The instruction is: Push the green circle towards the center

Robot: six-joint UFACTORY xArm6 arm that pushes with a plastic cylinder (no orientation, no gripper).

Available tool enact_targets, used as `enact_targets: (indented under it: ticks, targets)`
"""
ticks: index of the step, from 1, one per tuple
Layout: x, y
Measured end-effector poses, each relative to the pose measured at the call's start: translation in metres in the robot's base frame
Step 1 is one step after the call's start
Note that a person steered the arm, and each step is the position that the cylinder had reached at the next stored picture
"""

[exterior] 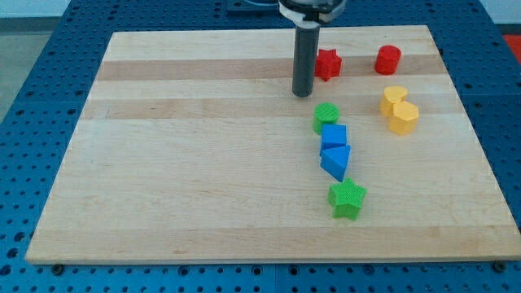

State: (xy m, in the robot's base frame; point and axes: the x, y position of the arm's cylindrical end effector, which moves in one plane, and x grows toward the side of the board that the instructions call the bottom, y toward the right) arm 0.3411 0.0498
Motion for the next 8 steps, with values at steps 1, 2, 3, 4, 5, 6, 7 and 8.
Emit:
enact_targets:
  ticks: [1,2,3,4,5,6,7,8]
  targets:
    - [-0.015,0.002]
    - [-0.02,0.003]
    - [-0.029,0.015]
    - [-0.035,0.021]
    - [-0.039,0.022]
    - [-0.017,0.044]
    - [-0.003,0.104]
    - [0.012,0.167]
